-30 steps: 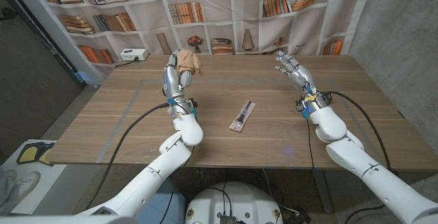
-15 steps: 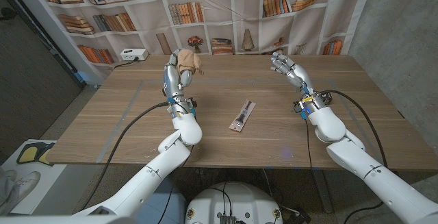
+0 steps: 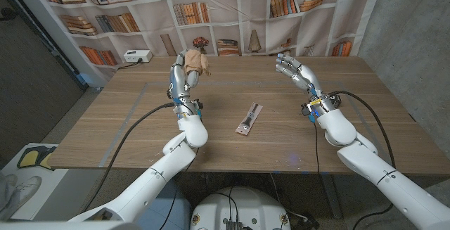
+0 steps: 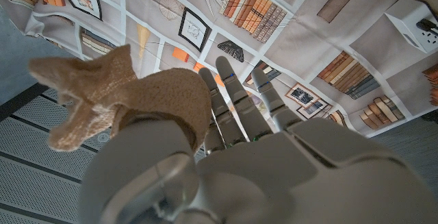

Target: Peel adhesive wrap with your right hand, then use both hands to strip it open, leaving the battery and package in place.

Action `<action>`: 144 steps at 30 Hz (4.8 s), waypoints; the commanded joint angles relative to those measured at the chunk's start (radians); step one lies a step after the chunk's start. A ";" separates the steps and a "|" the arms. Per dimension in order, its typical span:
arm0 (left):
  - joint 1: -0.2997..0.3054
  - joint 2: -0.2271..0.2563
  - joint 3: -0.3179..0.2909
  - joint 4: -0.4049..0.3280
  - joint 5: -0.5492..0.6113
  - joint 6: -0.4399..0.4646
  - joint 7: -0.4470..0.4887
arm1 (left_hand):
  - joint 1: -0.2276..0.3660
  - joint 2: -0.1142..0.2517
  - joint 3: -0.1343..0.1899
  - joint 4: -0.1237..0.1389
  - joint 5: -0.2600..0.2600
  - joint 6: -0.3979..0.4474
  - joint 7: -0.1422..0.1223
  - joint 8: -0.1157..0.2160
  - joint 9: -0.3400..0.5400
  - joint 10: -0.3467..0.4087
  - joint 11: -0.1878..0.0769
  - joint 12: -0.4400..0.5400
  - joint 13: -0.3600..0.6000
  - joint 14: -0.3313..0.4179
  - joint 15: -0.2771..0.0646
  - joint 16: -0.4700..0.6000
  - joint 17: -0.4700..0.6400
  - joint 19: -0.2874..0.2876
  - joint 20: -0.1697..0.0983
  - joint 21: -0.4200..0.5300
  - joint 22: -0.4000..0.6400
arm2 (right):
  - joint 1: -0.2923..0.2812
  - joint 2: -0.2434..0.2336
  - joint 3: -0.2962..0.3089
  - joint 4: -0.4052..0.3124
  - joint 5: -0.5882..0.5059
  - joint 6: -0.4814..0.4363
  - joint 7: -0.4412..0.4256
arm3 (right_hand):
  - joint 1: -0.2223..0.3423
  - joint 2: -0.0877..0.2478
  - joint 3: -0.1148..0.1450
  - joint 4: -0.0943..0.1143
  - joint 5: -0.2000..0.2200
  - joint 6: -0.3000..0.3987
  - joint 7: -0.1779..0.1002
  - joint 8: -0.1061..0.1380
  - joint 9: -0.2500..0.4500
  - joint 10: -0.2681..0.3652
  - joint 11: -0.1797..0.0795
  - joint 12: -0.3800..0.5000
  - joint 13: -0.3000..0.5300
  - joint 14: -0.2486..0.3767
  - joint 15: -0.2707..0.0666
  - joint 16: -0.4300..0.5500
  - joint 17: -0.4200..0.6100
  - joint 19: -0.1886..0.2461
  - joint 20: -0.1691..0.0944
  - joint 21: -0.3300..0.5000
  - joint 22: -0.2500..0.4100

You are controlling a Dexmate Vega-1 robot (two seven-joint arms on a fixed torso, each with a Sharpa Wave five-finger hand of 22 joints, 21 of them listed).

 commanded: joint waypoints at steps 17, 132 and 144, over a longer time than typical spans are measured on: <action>-0.029 0.001 0.018 0.038 -0.014 0.009 0.008 | -0.022 0.004 -0.007 -0.001 0.001 0.008 0.001 0.013 0.003 0.009 -0.004 0.008 0.001 0.008 -0.006 -0.006 0.001 0.005 -0.002 0.005 0.000 | -0.025 0.014 0.014 -0.065 -0.142 -0.020 -0.090 | 0.089 -0.008 0.033 0.004 -0.001 0.036 0.004 0.000 0.004 0.051 -0.017 0.004 0.003 0.079 -0.071 0.014 0.009 0.044 -0.001 -0.001 0.003; 0.002 0.005 0.038 -0.018 0.030 0.037 0.026 | -0.060 -0.001 -0.017 -0.022 0.014 -0.028 0.000 0.039 -0.016 -0.008 -0.005 0.006 -0.009 0.022 -0.006 -0.030 -0.006 0.005 -0.004 -0.001 -0.003 | 0.024 -0.046 -0.052 -0.116 -0.230 -0.061 -0.020 | 0.124 -0.011 0.053 0.032 -0.009 0.119 0.012 -0.006 0.004 0.121 -0.011 -0.008 0.001 0.121 -0.113 0.013 0.020 0.010 -0.012 -0.014 0.003; -0.015 0.001 0.040 0.006 0.015 0.029 0.012 | -0.062 0.000 -0.017 -0.024 0.015 -0.025 0.001 0.043 -0.018 -0.008 -0.006 0.006 -0.010 0.023 -0.006 -0.030 -0.006 0.006 -0.005 -0.001 -0.003 | 0.017 -0.041 -0.058 -0.118 -0.238 -0.059 -0.024 | 0.125 -0.011 0.054 0.033 -0.009 0.116 0.004 -0.010 0.004 0.117 -0.023 -0.011 0.000 0.117 -0.112 0.010 0.021 0.007 0.000 -0.014 0.003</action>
